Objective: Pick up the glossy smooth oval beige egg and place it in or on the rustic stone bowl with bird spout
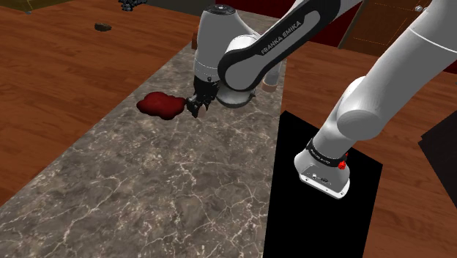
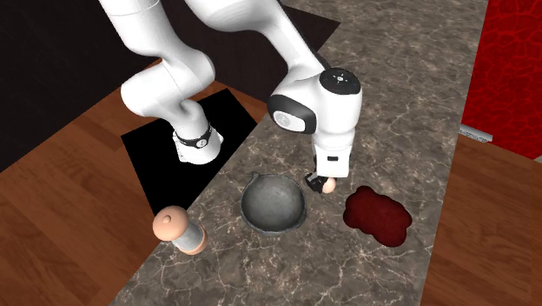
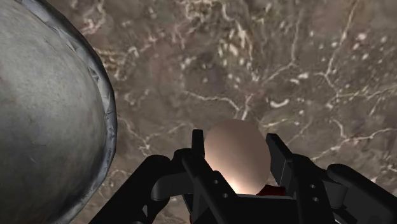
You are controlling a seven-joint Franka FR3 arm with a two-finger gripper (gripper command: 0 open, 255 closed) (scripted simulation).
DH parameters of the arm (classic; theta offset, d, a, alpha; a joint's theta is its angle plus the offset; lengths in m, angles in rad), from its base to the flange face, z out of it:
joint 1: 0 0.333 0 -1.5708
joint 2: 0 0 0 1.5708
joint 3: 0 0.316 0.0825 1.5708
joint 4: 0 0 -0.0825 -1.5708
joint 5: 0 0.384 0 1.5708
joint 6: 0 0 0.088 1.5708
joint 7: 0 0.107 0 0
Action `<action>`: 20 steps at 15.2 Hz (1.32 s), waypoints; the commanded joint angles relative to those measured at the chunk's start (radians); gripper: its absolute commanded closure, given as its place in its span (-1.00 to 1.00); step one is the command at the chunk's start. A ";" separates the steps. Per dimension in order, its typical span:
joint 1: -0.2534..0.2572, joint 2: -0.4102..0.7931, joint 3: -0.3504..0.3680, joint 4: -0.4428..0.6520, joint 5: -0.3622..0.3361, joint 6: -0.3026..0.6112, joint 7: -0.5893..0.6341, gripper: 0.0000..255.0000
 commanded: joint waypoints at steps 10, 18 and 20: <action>0.009 -0.057 -0.010 0.023 0.035 -0.077 -0.027 1.00; 0.020 -0.133 -0.027 0.072 0.067 -0.198 -0.055 1.00; 0.022 -0.150 -0.031 0.086 0.072 -0.228 -0.060 1.00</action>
